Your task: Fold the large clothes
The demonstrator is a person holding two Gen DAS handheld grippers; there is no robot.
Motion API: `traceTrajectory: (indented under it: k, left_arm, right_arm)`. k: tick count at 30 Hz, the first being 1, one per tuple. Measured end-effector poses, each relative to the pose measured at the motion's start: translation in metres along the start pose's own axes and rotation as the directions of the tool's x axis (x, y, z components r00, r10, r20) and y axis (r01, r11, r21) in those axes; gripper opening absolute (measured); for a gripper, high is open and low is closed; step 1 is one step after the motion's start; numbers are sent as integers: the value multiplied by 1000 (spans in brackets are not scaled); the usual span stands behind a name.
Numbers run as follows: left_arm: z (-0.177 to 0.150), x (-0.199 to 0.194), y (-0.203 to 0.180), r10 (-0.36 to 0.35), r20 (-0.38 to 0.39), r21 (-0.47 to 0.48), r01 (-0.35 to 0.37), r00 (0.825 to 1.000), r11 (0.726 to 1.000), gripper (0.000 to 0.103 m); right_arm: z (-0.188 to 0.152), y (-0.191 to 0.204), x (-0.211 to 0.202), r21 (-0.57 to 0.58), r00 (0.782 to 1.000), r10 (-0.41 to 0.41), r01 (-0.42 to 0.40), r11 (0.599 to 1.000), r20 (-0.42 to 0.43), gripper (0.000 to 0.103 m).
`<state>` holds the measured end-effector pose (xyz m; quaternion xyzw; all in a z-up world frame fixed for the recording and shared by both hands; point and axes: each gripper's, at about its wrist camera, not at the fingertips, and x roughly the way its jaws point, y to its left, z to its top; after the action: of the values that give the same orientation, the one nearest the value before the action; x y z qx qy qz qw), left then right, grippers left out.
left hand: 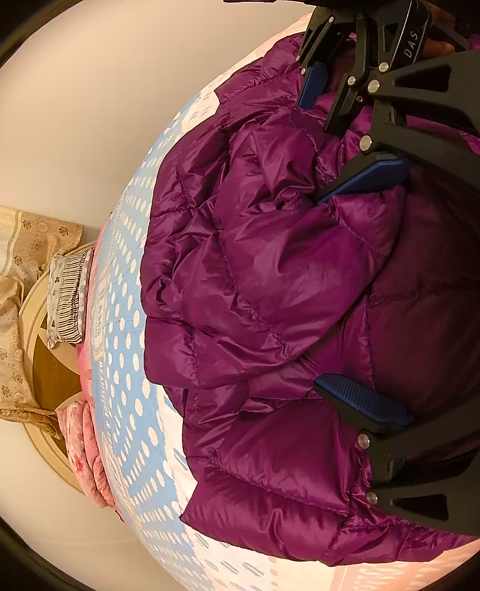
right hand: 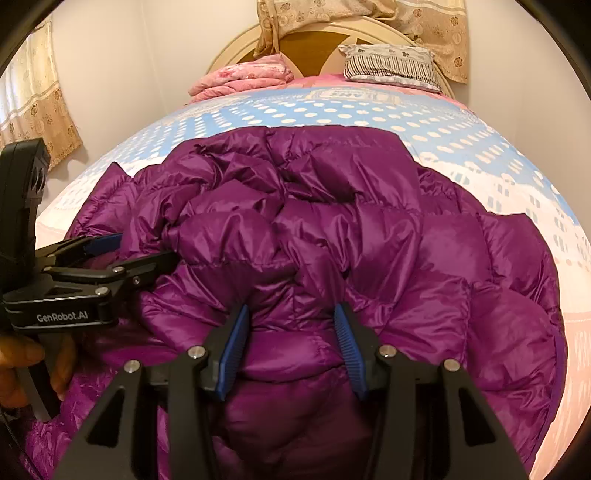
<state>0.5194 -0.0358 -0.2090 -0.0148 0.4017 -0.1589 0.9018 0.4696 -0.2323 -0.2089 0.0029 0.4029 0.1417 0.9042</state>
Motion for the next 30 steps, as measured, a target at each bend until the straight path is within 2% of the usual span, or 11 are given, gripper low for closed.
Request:
traceTrajectory:
  k: [23,28,30]
  left_arm:
    - [-1,1,-2,13,-7,11,-13,1000,1000,92]
    - [4,0,-3,28,-40,31,-27,999,999,94]
    - [9,-16,0,23,-31,15,-22,999,1000,94]
  right_arm:
    - [-1,3,2,-8,1000,-15,15,1000,-2,52]
    - [4,7,0,-36,999,-43,42,998,-32,53]
    - [9,8,-10,-40,997,-45,43,998,-65,54]
